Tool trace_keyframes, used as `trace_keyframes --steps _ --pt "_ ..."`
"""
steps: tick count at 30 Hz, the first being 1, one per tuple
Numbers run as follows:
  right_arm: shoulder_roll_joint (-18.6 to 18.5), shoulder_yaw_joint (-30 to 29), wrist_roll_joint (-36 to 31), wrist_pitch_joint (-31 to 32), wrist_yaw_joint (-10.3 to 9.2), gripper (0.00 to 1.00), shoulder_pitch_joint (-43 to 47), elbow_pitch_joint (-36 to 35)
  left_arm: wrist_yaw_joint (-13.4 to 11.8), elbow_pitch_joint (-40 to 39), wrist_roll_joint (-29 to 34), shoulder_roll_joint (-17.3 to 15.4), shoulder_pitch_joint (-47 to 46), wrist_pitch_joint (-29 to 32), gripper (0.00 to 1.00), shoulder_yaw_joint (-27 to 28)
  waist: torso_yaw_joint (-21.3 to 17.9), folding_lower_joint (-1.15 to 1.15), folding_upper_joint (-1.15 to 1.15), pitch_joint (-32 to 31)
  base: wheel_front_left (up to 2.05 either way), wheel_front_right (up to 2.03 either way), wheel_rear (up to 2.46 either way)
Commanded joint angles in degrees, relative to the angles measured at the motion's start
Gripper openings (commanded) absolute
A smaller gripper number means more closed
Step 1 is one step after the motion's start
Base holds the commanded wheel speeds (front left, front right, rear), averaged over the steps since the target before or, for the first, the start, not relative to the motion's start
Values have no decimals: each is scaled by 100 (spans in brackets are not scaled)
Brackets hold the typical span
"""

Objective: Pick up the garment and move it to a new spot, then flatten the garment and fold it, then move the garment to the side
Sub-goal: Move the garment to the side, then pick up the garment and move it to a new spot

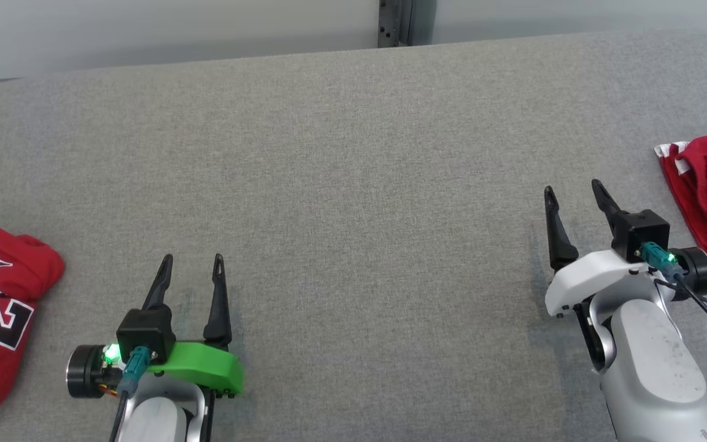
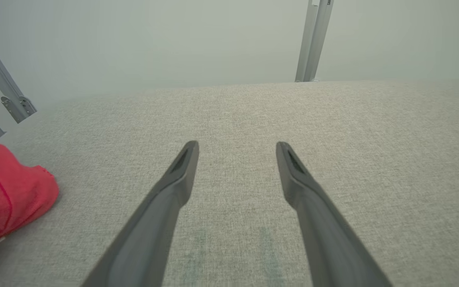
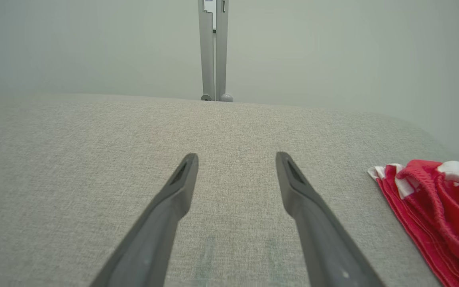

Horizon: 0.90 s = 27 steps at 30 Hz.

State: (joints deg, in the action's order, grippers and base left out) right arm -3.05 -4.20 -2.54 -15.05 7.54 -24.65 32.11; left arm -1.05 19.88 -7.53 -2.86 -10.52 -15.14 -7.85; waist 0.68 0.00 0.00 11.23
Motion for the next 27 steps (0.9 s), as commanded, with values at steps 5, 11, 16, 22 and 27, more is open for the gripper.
trace_keyframes --steps 5,11,16,22,27 --pt "9 112 354 -16 -10 100 276 -71 -93 88 -74 -11 252 3 100 152 -13 0 0 -392 0 0 0" --pt "8 285 624 -16 -10 100 555 -139 -116 171 -90 -12 505 3 100 347 -61 0 0 -767 0 0 0" --pt "6 402 837 -16 -10 100 827 -189 -142 163 -122 -12 722 3 100 506 -103 0 0 -1040 0 0 0" --pt "9 528 1024 -16 -10 100 1055 -329 -161 140 -167 -12 866 3 100 646 -139 0 0 -1139 0 0 0" --pt "8 593 1076 -16 -10 100 1145 -416 -163 119 -189 -12 886 3 100 698 -137 0 0 -1114 0 0 0"
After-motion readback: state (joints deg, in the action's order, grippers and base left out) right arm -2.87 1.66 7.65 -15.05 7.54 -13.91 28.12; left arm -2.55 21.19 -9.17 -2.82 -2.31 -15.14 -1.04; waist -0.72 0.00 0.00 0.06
